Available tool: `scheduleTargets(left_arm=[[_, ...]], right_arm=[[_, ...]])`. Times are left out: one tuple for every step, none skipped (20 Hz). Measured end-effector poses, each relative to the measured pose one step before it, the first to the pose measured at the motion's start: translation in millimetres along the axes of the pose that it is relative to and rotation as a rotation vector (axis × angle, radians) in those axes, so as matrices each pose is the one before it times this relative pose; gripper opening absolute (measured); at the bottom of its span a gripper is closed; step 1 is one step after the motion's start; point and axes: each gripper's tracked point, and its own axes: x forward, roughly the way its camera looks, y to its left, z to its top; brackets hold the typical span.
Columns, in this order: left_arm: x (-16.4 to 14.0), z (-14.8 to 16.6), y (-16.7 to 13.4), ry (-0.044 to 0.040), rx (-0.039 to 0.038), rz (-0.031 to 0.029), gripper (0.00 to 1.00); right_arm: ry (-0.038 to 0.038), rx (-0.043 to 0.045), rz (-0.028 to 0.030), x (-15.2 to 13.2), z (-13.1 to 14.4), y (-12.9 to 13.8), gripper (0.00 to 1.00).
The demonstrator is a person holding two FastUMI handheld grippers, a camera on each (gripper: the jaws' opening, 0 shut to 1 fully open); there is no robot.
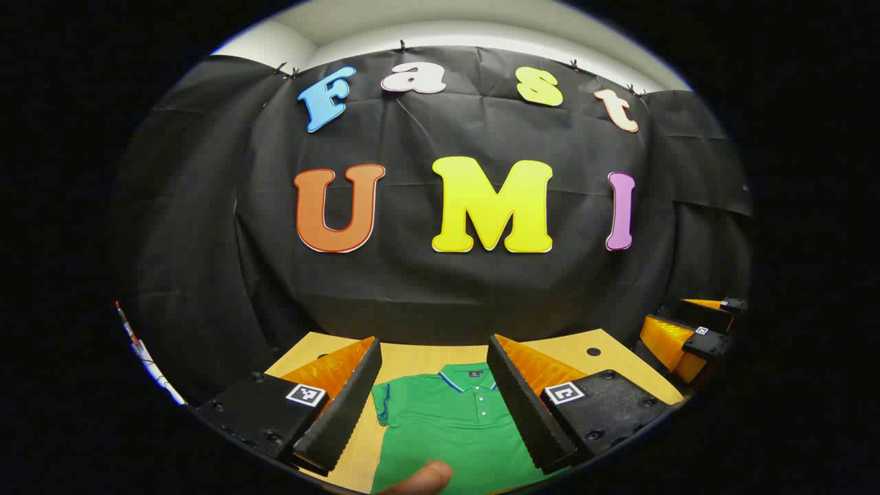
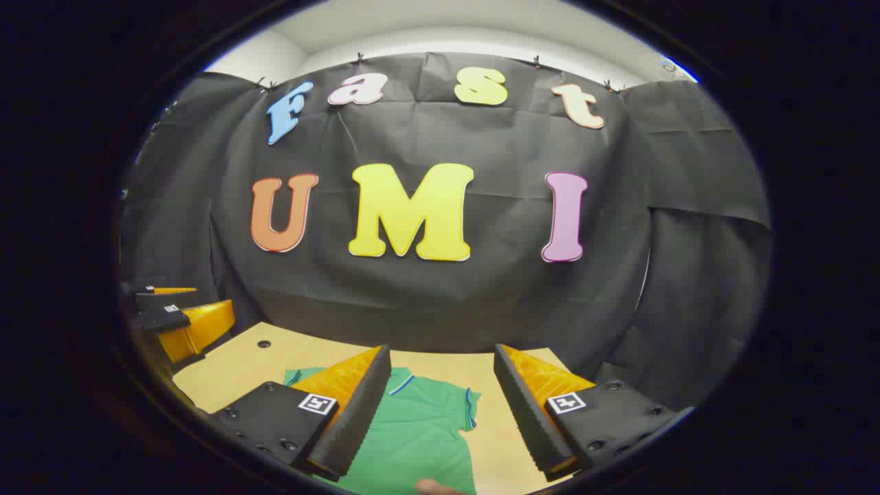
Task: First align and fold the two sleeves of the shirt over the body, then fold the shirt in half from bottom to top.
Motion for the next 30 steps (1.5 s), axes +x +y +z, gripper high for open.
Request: scheduleTargets(left_arm=[[0.04, -1.34, -4.18, 0.00364, -0.00128, -0.00195, 0.99], [-1.96, -2.34, -3.44, 0.00397, -0.00207, -0.00353, 0.99], [-1.71, -0.92, -5.02, 0.00371, -0.00056, -0.00474, 1.00], [-2.38, -0.96, -2.37, 0.00189, 0.00171, 0.00201, 1.00], [-2.36, -0.40, -0.42, -0.00009, 0.00341, 0.00031, 1.00], [-2.92, 0.64, -1.04, -0.00656, 0.00493, 0.00120, 1.00], [-1.55, 0.53, -0.71, -0.00612, 0.00602, 0.00301, 1.00], [-1.04, 0.56, 1.15, -0.00216, 0.00544, 0.00572, 1.00], [-0.15, -0.43, 0.02, 0.00094, 0.00486, 0.00420, 0.99], [-1.59, 0.17, -0.28, 0.00156, 0.00273, 0.00495, 0.99], [-1.73, 0.12, 0.29, -0.00077, -0.00193, 0.00249, 1.00], [-1.17, -0.32, -0.68, -0.00198, -0.00343, -0.00019, 1.00], [-1.34, -0.97, -0.44, 0.00104, 0.00155, 0.00266, 1.00], [-1.01, -1.38, -0.48, 0.00224, 0.00423, 0.00267, 1.00], [-0.53, -1.07, -1.43, 0.00363, 0.00205, -0.00007, 0.99], [-1.16, -1.08, -1.87, 0.00152, -0.00375, -0.00625, 1.00], [-1.50, 1.53, -2.93, -0.00588, -0.00921, -0.01075, 0.99], [-1.25, 1.54, -1.64, -0.00442, -0.00231, -0.00284, 1.00], [-0.16, 0.04, -1.29, -0.00278, 0.00247, -0.00137, 0.99], [-0.34, 0.12, -1.60, -0.00344, 0.00151, -0.00203, 0.99], [0.30, -0.36, -0.46, -0.00133, 0.00218, 0.00138, 0.99], [0.14, -0.75, -0.26, 0.00112, 0.00227, 0.00003, 0.99], [1.20, -1.51, -0.24, 0.00226, 0.00138, 0.00246, 1.00], [0.53, -2.29, 0.15, 0.00535, -0.00023, 0.00187, 0.99], [0.63, -2.51, 0.50, 0.00642, -0.00045, 0.00229, 0.99], [0.49, -1.57, 0.26, 0.00600, 0.00033, 0.00184, 1.00], [1.15, -1.94, -0.51, 0.00811, 0.00199, 0.00178, 1.00], [1.15, -2.32, -0.41, 0.00754, 0.00392, 0.00423, 1.00], [1.23, -1.42, -0.63, 0.00739, 0.00472, -0.00104, 1.00], [1.21, -0.12, -1.00, 0.00089, 0.00855, 0.00370, 1.00]], right_arm=[[-0.00577, -0.00067, -0.00398, 0.52, 0.35, -3.10, 0.94], [0.00051, -0.00091, -0.00384, 0.51, -0.41, -4.14, 0.94], [0.00158, 0.00246, -0.00249, -0.77, -1.87, -4.70, 0.93], [0.00246, 0.00458, -0.00189, -0.24, 0.27, -3.04, 0.93], [-0.00294, 0.00655, 0.00112, -1.17, 0.33, -3.01, 0.93], [-0.00395, 0.00512, -0.00042, -0.60, 1.68, -2.32, 0.94], [-0.00365, 0.00517, -0.00053, -0.93, -0.16, -2.48, 0.94], [0.00152, 0.00299, -0.00106, -0.28, -0.95, -1.10, 0.94], [0.00387, 0.00337, -0.00019, -0.36, -1.78, -1.21, 0.93], [0.00342, 0.00447, 0.00294, -1.04, -0.11, -0.54, 0.93], [-0.00176, 0.00164, 0.00404, -0.77, 0.72, 0.65, 0.95], [-0.00340, -0.00343, 0.00408, -0.16, 1.35, 0.18, 0.94], [-0.00227, -0.00390, 0.00666, -0.18, -1.06, 1.11, 0.94], [0.00123, -0.00227, 0.00436, 0.17, 0.52, 0.41, 0.94], [0.00225, -0.00350, 0.00832, 0.07, -1.32, 1.33, 0.94], [0.00117, -0.00508, 0.00624, 0.08, -0.19, 1.04, 0.93], [0.00372, -0.00460, 0.00361, 0.01, -2.18, 0.17, 0.93], [0.00385, 0.00025, 0.00448, 0.06, -0.66, -0.15, 0.93], [0.00308, 0.00216, 0.00205, 0.01, -1.40, -0.79, 0.93], [0.00422, 0.00176, -0.00032, 0.97, -1.33, -1.49, 0.94], [0.00561, 0.00147, -0.00200, 2.32, -3.40, -1.69, 0.94], [0.00739, 0.00160, -0.00514, 2.52, -3.43, -1.50, 0.94], [0.00912, 0.00608, -0.00548, 3.31, -5.89, -1.57, 0.94], [0.01280, 0.01088, -0.00393, 4.38, -5.70, -1.43, 0.94], [0.02014, 0.00829, -0.00325, 5.58, -9.50, -0.87, 0.94], [0.02756, -0.00028, -0.00271, 6.70, -11.11, -1.62, 0.94], [0.02679, -0.00022, -0.00234, 8.52, -12.56, -2.31, 0.95], [0.02517, 0.00227, 0.00295, 8.80, -10.66, -2.25, 0.94], [0.02633, -0.00380, 0.00135, 10.05, -12.18, -2.06, 0.95], [0.02841, -0.01222, -0.00572, 11.11, -11.79, -3.57, 0.94]])
